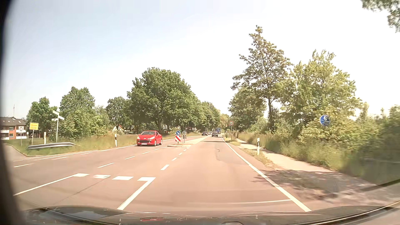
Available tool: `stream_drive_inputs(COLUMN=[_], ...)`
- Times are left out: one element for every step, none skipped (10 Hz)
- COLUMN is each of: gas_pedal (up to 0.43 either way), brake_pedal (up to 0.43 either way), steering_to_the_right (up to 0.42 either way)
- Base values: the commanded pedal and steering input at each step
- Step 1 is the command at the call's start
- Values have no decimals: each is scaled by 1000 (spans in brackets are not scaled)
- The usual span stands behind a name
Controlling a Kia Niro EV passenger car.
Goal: Follow the waypoints while adhering to traffic rules and regulations
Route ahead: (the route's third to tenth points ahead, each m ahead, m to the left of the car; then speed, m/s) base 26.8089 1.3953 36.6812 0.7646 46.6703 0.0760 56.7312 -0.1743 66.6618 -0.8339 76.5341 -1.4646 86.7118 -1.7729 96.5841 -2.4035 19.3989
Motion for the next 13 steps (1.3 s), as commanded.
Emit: stream_drive_inputs(gas_pedal=[209, 197, 197, 189, 189, 189, 189, 189, 177, 177, 98, 98, 98], brake_pedal=[0, 0, 0, 0, 0, 0, 0, 0, 0, 0, 0, 0, 0], steering_to_the_right=[-3, -3, -3, -2, -2, -1, -1, -1, -1, -1, -1, 0, 0])
